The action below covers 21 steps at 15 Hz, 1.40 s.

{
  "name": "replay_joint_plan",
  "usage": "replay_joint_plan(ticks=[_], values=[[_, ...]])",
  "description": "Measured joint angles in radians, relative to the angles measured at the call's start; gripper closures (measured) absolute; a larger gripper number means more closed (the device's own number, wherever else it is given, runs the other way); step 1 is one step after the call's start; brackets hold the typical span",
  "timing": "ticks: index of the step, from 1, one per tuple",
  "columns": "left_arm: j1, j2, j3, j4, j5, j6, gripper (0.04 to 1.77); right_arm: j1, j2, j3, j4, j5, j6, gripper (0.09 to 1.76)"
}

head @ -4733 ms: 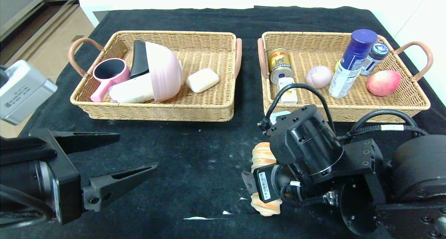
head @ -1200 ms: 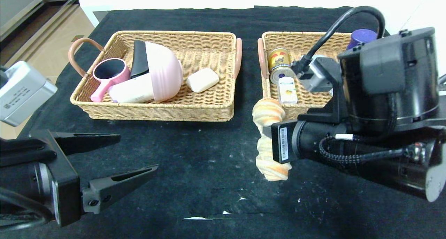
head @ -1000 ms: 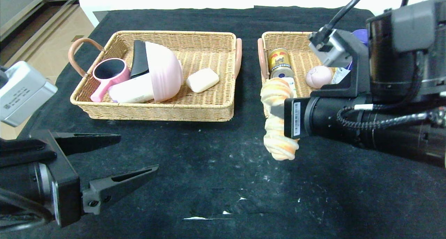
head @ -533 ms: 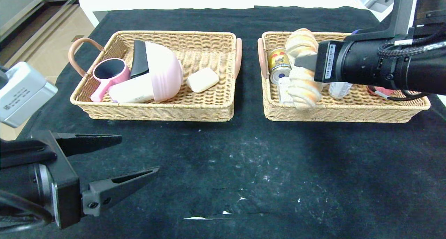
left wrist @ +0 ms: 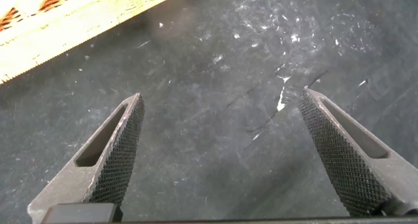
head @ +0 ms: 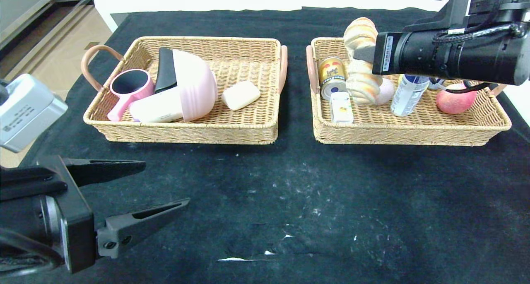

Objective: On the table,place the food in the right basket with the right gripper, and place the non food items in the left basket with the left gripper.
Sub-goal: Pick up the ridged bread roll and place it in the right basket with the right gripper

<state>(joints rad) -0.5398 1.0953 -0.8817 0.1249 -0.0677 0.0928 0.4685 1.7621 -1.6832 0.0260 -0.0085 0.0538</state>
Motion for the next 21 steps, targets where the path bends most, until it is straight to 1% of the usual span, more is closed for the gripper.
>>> replay_joint_plan(ticks=[3,6,7,10,13,17,18,19,21], values=[[0.000,0.000,0.001,-0.001,0.000,0.000,0.09,-0.030,0.043,-0.047,0.000,0.005,-0.065,1.47],[0.000,0.002,0.001,-0.001,-0.001,0.000,0.09,-0.046,0.070,-0.063,-0.002,-0.003,-0.168,1.47],[0.000,0.002,0.001,-0.001,-0.001,0.000,0.09,-0.049,0.079,-0.064,-0.015,-0.013,-0.203,1.47],[0.000,0.004,0.001,0.000,-0.001,0.000,0.09,-0.050,0.108,-0.066,-0.086,-0.095,-0.267,1.47],[0.000,0.005,0.001,0.000,-0.002,0.000,0.09,-0.049,0.125,-0.064,-0.094,-0.126,-0.292,1.48],[0.000,0.007,0.003,0.001,-0.003,0.000,0.09,-0.046,0.130,-0.065,-0.097,-0.134,-0.309,1.48],[0.000,0.007,0.003,0.001,-0.003,0.000,0.09,-0.045,0.130,-0.066,-0.098,-0.144,-0.310,1.38],[0.000,0.007,0.003,0.001,-0.003,0.000,0.09,-0.045,0.131,-0.066,-0.098,-0.148,-0.311,1.23],[0.000,0.008,0.003,0.002,-0.003,0.000,0.09,-0.043,0.131,-0.066,-0.097,-0.148,-0.311,0.98]])
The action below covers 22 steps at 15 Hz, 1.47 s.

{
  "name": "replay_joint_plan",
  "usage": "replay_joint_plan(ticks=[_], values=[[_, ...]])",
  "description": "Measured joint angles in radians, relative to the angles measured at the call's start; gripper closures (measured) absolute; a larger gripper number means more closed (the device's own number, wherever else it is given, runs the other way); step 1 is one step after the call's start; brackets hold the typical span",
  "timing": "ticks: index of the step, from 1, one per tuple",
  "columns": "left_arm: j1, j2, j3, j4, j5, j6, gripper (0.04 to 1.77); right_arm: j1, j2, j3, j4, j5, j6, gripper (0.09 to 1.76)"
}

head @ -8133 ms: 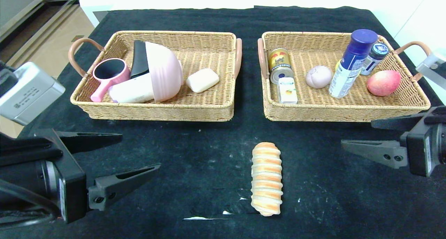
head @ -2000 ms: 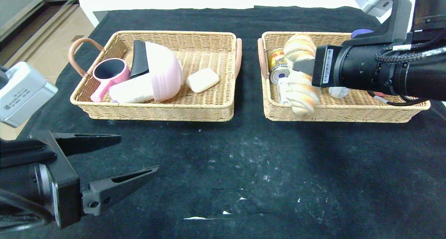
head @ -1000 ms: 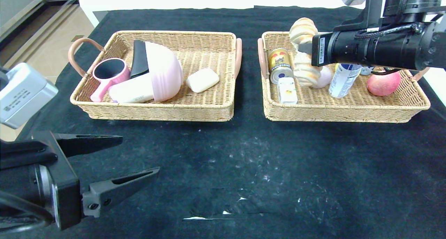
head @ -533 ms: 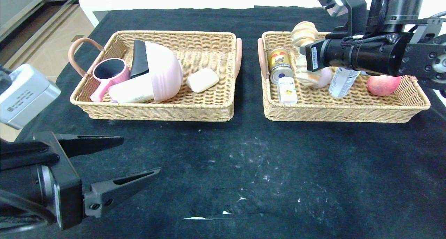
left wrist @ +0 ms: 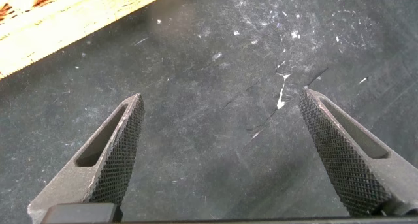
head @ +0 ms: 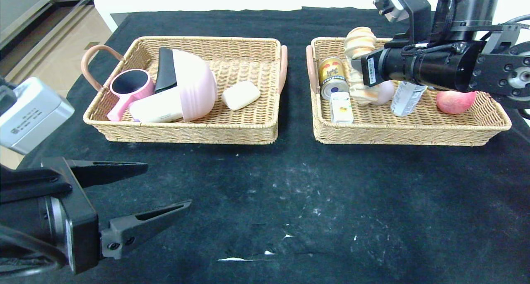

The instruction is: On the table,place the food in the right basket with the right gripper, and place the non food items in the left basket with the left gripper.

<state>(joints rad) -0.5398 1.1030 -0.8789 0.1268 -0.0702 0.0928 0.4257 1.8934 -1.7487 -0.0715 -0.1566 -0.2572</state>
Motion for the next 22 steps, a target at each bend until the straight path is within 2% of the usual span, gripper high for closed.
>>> replay_joint_plan(ticks=[4,9,15,22], values=[[0.000,0.000,0.000,0.000,0.000,0.000,0.09,0.000,0.000,0.000,0.000,-0.001,0.001,0.64],[0.000,0.000,0.000,0.000,0.000,0.000,0.09,0.000,0.000,0.000,-0.001,-0.002,0.002,0.41],[0.000,0.002,0.000,0.000,0.000,0.000,0.09,0.003,-0.007,0.006,0.001,0.000,0.004,0.27],[0.000,0.003,0.000,-0.001,0.000,0.000,0.09,0.020,-0.086,0.081,0.012,0.012,0.002,0.19]])
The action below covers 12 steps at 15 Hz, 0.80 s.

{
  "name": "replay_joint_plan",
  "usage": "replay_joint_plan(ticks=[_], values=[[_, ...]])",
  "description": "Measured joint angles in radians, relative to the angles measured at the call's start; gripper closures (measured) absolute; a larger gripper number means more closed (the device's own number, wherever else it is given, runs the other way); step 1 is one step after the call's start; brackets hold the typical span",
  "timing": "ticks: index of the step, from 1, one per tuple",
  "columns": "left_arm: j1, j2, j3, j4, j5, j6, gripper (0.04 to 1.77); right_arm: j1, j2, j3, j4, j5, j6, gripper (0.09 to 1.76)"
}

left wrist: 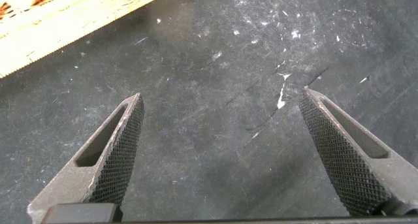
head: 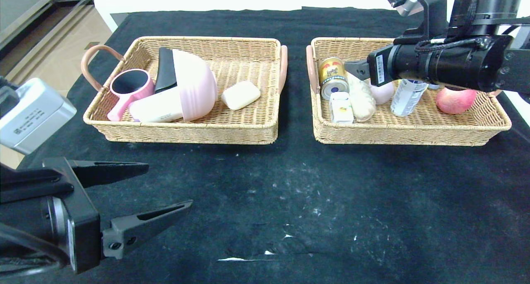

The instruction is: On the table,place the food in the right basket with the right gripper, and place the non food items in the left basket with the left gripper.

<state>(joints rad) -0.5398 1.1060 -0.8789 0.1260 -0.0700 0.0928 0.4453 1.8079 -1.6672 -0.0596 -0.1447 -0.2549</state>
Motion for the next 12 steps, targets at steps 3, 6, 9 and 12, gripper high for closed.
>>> replay_joint_plan(ticks=[3,6,9,12], values=[[0.000,-0.001,0.000,0.000,0.000,0.000,0.09,0.017,-0.066,0.071,0.000,0.031,0.002,0.18],[0.000,-0.006,0.000,0.000,0.000,0.000,0.09,0.028,-0.156,0.169,0.000,0.063,0.005,0.17],[0.000,-0.014,-0.001,0.001,0.002,0.000,0.09,0.034,-0.262,0.277,0.000,0.073,0.011,0.16],[0.000,-0.036,-0.007,-0.001,0.003,0.000,0.09,0.035,-0.379,0.393,0.000,0.101,0.029,0.15]])
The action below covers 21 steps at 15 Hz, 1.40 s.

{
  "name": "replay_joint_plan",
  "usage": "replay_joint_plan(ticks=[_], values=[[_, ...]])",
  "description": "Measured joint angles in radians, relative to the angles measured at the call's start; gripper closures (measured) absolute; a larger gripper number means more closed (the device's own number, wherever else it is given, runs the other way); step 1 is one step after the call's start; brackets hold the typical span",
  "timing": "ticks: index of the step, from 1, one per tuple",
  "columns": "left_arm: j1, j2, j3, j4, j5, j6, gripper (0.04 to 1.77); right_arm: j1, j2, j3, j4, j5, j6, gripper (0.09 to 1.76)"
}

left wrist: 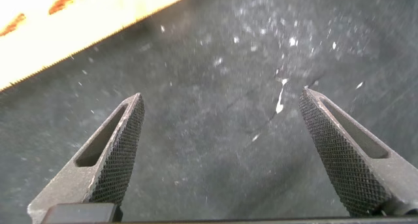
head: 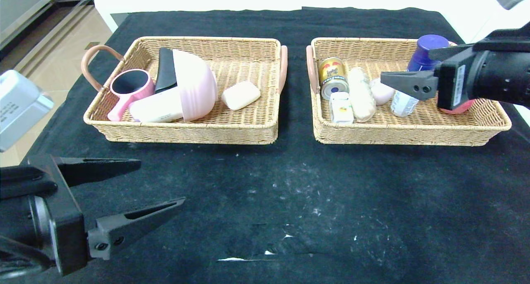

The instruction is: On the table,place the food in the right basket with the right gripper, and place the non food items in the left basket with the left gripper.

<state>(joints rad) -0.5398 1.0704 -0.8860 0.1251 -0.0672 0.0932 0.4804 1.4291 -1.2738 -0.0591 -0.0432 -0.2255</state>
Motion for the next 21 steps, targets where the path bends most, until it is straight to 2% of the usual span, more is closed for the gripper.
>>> replay_joint_plan(ticks=[9,12,15,17,21], values=[[0.001,-0.122,0.001,0.015,0.016,-0.009,0.09,0.001,-0.364,0.353,0.004,0.010,0.040,0.15],[0.009,-0.217,0.018,0.084,0.030,-0.011,0.09,-0.011,-0.467,0.453,0.005,-0.001,0.071,0.15],[0.013,-0.344,0.037,0.163,0.077,-0.013,0.09,-0.055,-0.574,0.534,0.006,-0.006,0.089,0.15],[0.049,-0.424,0.056,0.202,0.110,-0.013,0.09,-0.099,-0.654,0.577,0.045,-0.007,0.090,0.15],[0.188,-0.548,0.091,0.224,0.110,-0.009,0.09,-0.166,-0.836,0.609,0.231,-0.007,0.091,0.15]])
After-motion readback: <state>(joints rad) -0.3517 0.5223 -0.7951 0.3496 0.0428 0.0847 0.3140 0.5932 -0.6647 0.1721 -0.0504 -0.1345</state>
